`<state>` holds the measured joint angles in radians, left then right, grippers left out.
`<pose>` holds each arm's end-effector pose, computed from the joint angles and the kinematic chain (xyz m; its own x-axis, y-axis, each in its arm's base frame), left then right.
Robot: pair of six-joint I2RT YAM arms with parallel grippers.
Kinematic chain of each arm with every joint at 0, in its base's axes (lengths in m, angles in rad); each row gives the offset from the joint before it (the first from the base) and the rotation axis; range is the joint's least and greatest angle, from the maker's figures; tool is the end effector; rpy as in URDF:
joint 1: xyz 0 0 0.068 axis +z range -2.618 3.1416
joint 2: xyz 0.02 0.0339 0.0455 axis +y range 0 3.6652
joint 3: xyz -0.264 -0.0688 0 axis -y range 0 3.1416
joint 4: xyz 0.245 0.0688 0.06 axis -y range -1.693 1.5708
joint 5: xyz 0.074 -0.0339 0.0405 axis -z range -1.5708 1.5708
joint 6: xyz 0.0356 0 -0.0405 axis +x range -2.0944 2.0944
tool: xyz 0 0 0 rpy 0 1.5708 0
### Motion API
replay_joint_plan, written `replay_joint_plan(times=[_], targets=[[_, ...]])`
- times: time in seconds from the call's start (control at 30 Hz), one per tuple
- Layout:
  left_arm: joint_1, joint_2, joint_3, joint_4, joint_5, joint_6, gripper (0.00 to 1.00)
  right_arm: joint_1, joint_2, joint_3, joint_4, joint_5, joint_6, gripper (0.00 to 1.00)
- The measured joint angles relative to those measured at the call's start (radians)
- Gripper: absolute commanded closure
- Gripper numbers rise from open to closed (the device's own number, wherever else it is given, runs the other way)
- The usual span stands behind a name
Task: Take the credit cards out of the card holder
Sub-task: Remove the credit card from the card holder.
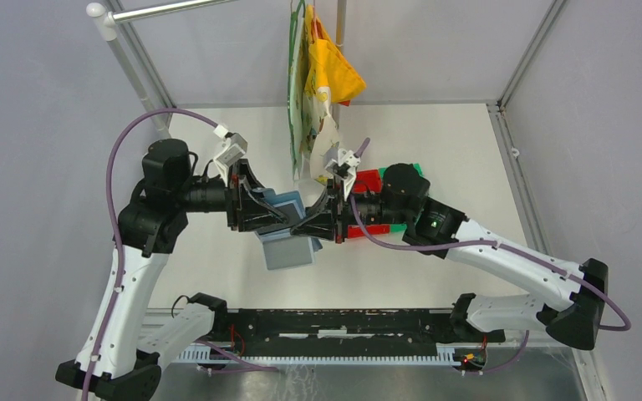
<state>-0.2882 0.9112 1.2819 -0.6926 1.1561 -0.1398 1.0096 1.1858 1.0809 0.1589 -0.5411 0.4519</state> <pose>0.1333 -0.0735 0.4389 -0.4323 0.0696 -0.8990 0.8954 0.1507 -0.4189 0.1309 0.2427 0.3978 -0.4106 0.0502 -0.9104 -0.9116 -0.0013 0.4110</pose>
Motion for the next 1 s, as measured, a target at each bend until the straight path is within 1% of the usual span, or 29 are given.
replay_joint_plan(times=[0.1,0.17,0.3,0.37,0.47,0.6,0.7,0.8,0.9,1.0], targets=[[0.001,0.007,0.001,-0.097,0.027,0.111,0.65,0.0,0.035,0.091,-0.166,-0.04,-0.079,1.0],[0.001,0.017,0.009,-0.168,0.035,0.179,0.72,-0.005,0.055,0.138,-0.256,-0.06,-0.123,1.0],[0.001,0.056,0.043,-0.303,0.066,0.304,0.84,-0.007,0.077,0.196,-0.367,-0.087,-0.191,1.0],[0.0,0.07,0.055,-0.35,0.082,0.348,0.86,-0.007,0.084,0.211,-0.398,-0.098,-0.214,1.0],[0.0,0.08,0.066,-0.401,0.102,0.396,0.85,-0.007,0.093,0.233,-0.434,-0.116,-0.245,1.0],[0.0,0.089,0.082,-0.437,0.122,0.431,0.75,-0.006,0.107,0.27,-0.476,-0.134,-0.275,1.0],[0.0,0.091,0.092,-0.449,0.138,0.44,0.71,-0.006,0.107,0.277,-0.488,-0.138,-0.288,1.0],[0.0,0.096,0.103,-0.459,0.155,0.44,0.69,-0.006,0.108,0.277,-0.505,-0.142,-0.299,1.0],[0.0,0.102,0.114,-0.459,0.163,0.44,0.7,-0.006,0.109,0.277,-0.522,-0.149,-0.305,1.0],[0.0,0.108,0.116,-0.459,0.163,0.44,0.79,-0.006,0.11,0.277,-0.539,-0.152,-0.314,1.0]])
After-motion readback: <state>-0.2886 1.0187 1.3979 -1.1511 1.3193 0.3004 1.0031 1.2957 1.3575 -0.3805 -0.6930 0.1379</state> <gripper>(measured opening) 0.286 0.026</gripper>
